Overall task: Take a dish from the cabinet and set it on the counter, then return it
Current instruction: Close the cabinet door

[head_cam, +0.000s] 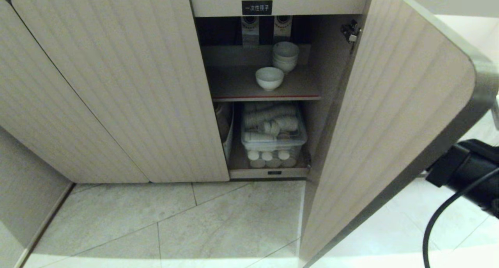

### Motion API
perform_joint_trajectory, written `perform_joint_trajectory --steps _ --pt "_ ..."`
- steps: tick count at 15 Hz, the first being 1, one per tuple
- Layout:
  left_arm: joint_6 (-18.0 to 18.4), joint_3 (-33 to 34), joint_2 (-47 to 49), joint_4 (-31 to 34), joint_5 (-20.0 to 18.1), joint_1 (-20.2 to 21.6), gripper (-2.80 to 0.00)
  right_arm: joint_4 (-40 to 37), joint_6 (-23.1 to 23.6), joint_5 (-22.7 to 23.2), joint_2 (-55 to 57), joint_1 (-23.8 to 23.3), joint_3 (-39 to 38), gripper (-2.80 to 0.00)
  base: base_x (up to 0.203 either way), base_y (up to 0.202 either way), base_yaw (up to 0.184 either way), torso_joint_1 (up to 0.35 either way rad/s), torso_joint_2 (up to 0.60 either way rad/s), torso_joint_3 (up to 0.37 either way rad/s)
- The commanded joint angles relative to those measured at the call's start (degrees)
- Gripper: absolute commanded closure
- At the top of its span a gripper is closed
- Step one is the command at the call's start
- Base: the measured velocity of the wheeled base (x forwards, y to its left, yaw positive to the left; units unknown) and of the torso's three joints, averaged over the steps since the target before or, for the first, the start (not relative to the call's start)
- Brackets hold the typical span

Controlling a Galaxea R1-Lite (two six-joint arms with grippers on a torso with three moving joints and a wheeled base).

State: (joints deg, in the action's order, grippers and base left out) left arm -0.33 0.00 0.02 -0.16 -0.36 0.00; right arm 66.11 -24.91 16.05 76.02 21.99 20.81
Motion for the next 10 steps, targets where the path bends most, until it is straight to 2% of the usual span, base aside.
perform_joint_trajectory --steps 1,10 --pt "-0.02 0.0 -0.02 -0.02 0.01 0.0 0.0 0.34 -0.14 -2.45 1.58 1.44 0.8 0.0 0.0 0.0 0.0 0.0 0.0 0.0" --pt "-0.02 0.0 -0.02 -0.02 0.01 0.0 0.0 3.39 -0.06 -5.67 8.34 2.17 6.14 0.0 0.0 0.0 0.0 0.0 0.0 0.0"
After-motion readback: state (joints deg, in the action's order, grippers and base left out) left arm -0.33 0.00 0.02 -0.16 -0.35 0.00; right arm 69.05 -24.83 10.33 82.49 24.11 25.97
